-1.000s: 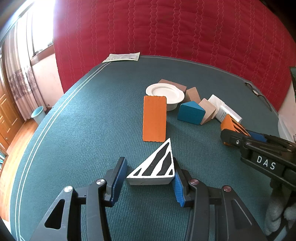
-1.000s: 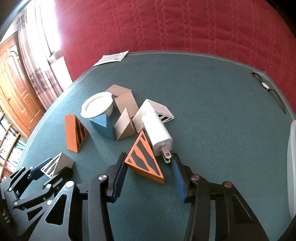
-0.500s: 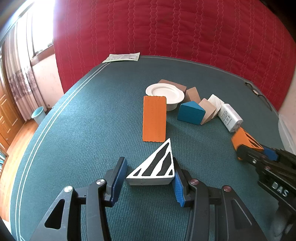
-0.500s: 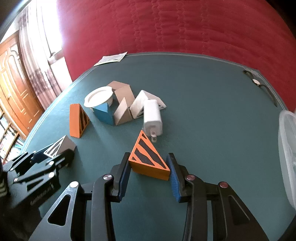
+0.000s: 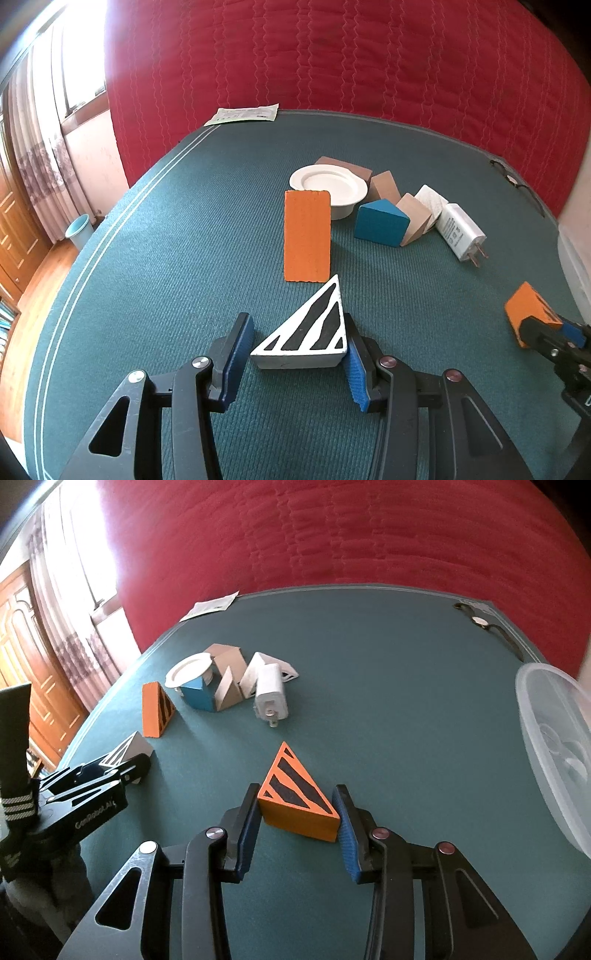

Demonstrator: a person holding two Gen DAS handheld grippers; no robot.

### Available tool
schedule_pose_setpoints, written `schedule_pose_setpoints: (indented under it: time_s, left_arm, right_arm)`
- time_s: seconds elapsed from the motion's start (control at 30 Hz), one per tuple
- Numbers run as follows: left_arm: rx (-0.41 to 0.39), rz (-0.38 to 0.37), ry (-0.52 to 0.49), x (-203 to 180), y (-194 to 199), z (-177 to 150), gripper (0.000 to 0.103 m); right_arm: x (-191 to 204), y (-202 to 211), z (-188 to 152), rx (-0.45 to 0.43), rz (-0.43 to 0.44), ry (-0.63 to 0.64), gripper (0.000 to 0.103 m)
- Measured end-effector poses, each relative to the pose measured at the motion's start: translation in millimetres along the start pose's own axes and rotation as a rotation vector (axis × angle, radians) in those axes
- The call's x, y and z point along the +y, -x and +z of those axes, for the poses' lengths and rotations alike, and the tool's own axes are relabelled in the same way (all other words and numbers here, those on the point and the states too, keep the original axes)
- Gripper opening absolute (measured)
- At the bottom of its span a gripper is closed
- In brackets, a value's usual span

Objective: Organize rigid objects
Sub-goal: 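Carry the orange-black triangle into the clear bowl and open the right tool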

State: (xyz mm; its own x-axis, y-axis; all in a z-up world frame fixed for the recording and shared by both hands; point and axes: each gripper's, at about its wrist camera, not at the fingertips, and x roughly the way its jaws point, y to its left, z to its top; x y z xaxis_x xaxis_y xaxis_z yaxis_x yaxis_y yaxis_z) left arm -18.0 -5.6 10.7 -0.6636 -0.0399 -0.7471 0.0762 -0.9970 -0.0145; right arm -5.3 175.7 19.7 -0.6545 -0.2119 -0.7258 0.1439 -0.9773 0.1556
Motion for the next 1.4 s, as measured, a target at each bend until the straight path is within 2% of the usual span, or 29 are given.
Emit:
schedule_pose_setpoints:
  time_s: [0.1, 0.17, 0.4, 0.67, 1.17, 1.33, 1.4]
  left_arm:
    - [0.007, -0.004, 0.001, -0.7, 0.5, 0.7, 0.048]
    - [0.012, -0.008, 0.004, -0.8, 0.9, 1.4, 0.043]
    - [0.037, -0.031, 0.013, -4.7, 2.2, 2.4, 0.043]
    - [0.035, -0.04, -0.026, -23.5, 8.8, 4.1, 0.043]
    - [0.024, -0.063, -0.113, -68.6, 17.8, 6.0, 0.043]
    - [0.019, -0.074, -0.142, -84.4, 21.1, 6.3, 0.043]
    - [0.017, -0.078, -0.153, -91.7, 23.4, 6.1, 0.043]
  right_arm:
    - [-7.7, 5.3, -1.0, -0.006, -0.004, -0.015, 0.04]
    - [-13.1, 9.9, -1.5, -0.014, -0.012, -0.023, 0.04]
    - [-33.5, 26.4, -0.5, -0.048, -0.032, -0.055, 0.04]
    - [-55.9, 56.5, 7.0, -0.133, -0.075, -0.089, 0.04]
    - [-155.2, 95.1, -3.8, -0.22, -0.298, -0.296, 0.04]
    - [-188.9, 98.5, -6.0, -0.229, -0.399, -0.317, 0.04]
    - [-200.2, 97.7, -7.5, -0.227, -0.414, -0.335, 0.04]
